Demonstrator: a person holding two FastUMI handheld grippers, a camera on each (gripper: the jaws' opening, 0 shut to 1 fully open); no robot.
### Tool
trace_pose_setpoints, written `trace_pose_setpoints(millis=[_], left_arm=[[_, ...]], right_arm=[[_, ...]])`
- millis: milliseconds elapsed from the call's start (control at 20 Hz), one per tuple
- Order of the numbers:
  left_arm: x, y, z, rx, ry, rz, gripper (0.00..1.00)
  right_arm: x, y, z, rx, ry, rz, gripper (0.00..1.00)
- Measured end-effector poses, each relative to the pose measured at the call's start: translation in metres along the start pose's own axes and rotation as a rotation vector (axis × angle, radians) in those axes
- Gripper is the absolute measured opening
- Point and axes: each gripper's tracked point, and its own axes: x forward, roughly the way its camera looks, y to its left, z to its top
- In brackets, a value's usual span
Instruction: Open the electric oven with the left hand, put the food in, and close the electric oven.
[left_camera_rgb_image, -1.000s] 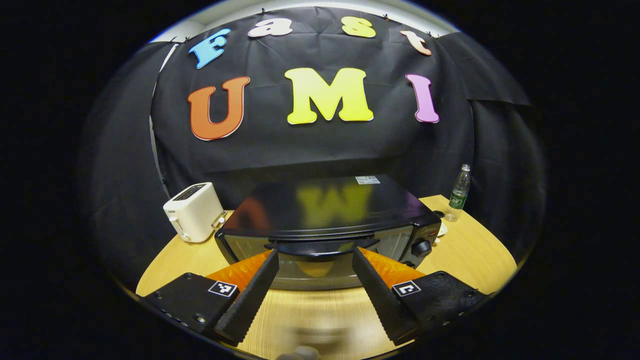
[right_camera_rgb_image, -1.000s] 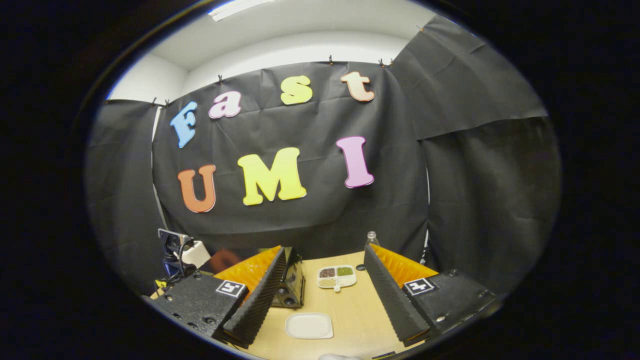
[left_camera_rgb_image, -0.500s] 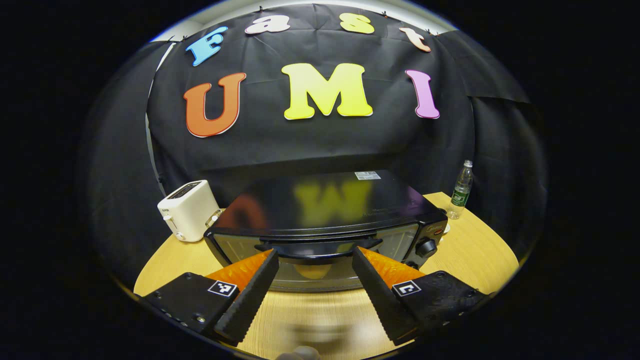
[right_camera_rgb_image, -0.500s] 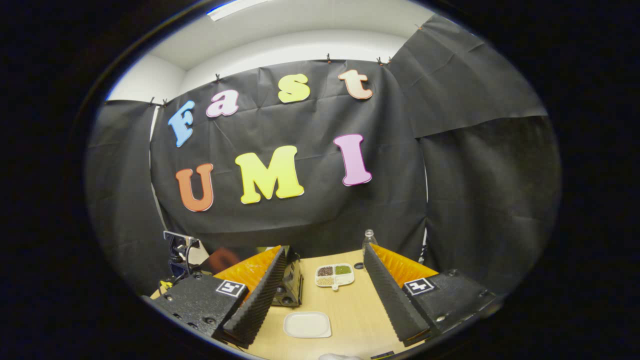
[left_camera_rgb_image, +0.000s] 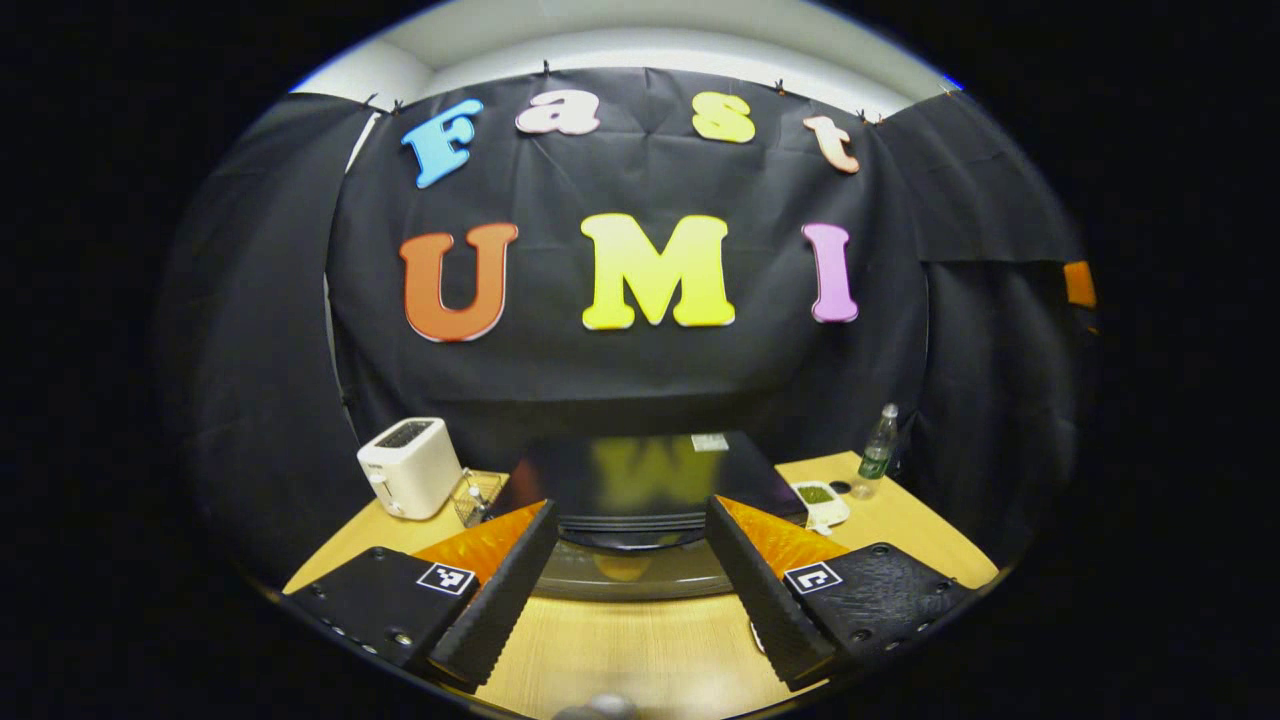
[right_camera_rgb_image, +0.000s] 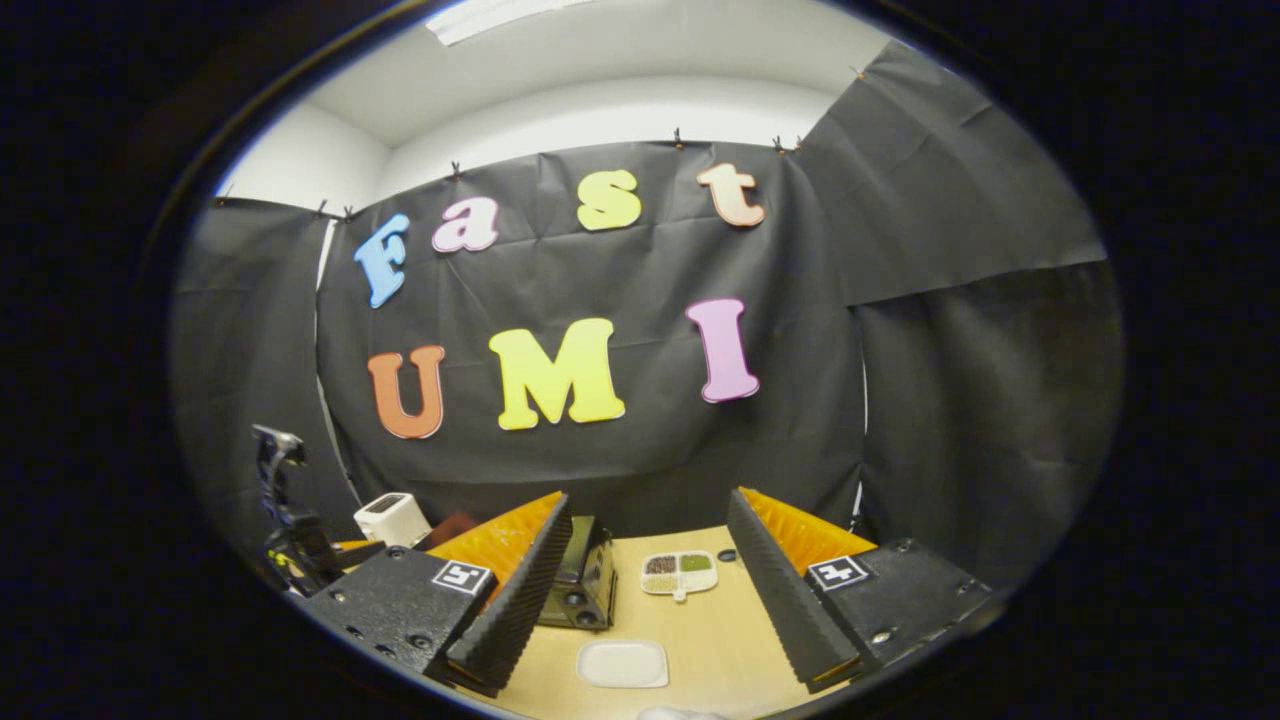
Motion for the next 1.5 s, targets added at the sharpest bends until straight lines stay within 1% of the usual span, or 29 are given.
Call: trace_pose_setpoints(millis=[250,300,450,500,550,750,900,1250,1300,1350,1400,1450,1500], left_arm=[[-0.062,0.022,0.075,-0.040,-0.118,0.039,0.96],[-0.073,0.030,0.087,-0.039,-0.136,0.062,0.96],[-0.095,0.031,0.110,-0.048,-0.184,0.059,0.95],[-0.101,0.028,0.114,-0.056,-0.185,0.047,0.94],[-0.107,0.027,0.118,-0.058,-0.192,0.043,0.94],[-0.120,0.021,0.124,-0.060,-0.199,0.034,0.94],[-0.126,0.022,0.122,-0.054,-0.188,0.036,0.94],[-0.134,0.022,0.130,-0.049,-0.207,0.043,0.94],[-0.134,0.022,0.131,-0.053,-0.207,0.043,0.94],[-0.136,0.022,0.133,-0.051,-0.213,0.044,0.94],[-0.136,0.022,0.134,-0.048,-0.217,0.042,0.94],[-0.137,0.021,0.134,-0.044,-0.217,0.040,0.94],[-0.137,0.020,0.134,-0.042,-0.217,0.039,0.94]], right_arm=[[-0.009,0.018,0.020,-0.023,-0.035,0.028,0.94],[-0.011,0.022,0.023,-0.028,-0.039,0.031,0.94],[-0.017,0.029,0.026,-0.040,-0.041,0.036,0.94],[-0.020,0.032,0.028,-0.043,-0.041,0.038,1.00],[-0.022,0.034,0.027,-0.043,-0.036,0.040,0.94],[-0.027,0.036,0.028,-0.077,-0.035,0.034,0.94],[-0.031,0.037,0.029,-0.076,-0.032,0.035,0.94],[-0.037,0.033,0.028,-0.083,-0.022,0.026,0.94],[-0.037,0.032,0.029,-0.085,-0.024,0.025,1.00],[-0.038,0.033,0.030,-0.086,-0.028,0.025,0.94],[-0.038,0.033,0.032,-0.088,-0.034,0.023,0.94],[-0.039,0.033,0.033,-0.090,-0.037,0.021,1.00],[-0.040,0.033,0.033,-0.089,-0.037,0.021,0.94]])
